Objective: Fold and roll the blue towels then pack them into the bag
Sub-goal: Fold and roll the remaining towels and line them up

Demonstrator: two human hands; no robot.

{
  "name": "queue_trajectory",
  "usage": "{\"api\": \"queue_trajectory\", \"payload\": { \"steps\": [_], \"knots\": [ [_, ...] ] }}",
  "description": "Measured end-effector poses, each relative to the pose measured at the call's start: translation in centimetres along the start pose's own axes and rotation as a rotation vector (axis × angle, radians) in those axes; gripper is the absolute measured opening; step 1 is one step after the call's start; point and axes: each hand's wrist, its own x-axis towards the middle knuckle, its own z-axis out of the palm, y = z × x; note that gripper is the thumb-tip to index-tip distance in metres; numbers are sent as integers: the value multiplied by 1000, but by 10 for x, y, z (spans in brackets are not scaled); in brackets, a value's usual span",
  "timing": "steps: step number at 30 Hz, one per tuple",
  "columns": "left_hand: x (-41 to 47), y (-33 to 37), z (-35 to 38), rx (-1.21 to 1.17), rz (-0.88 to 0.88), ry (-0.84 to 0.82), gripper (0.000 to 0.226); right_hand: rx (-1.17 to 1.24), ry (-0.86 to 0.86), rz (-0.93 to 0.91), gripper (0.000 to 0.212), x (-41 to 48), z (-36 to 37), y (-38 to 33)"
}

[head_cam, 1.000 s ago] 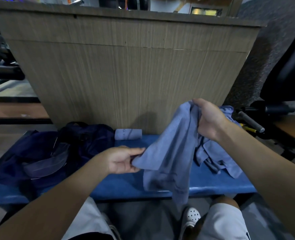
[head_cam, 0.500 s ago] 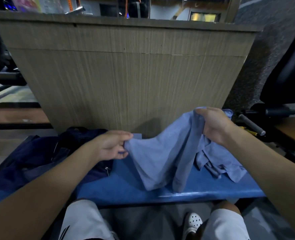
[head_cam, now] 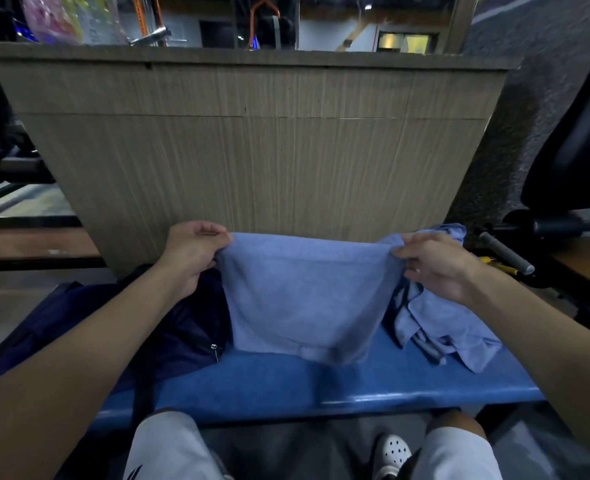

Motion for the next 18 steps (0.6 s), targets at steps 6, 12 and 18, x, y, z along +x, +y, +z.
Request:
{"api": "queue_trajectory", "payload": {
  "steps": [6,12,18],
  "knots": [
    [-2,2,-2,33,4,44,21,-66,199,-109,29,4,2,7],
    [-8,9,-2,189,120,65,26,-126,261,-190,23,11,2,12],
    [-14,25,1,-16,-93,-120,14,-125,191,-130,18,11,-9,9]
  ]
}}
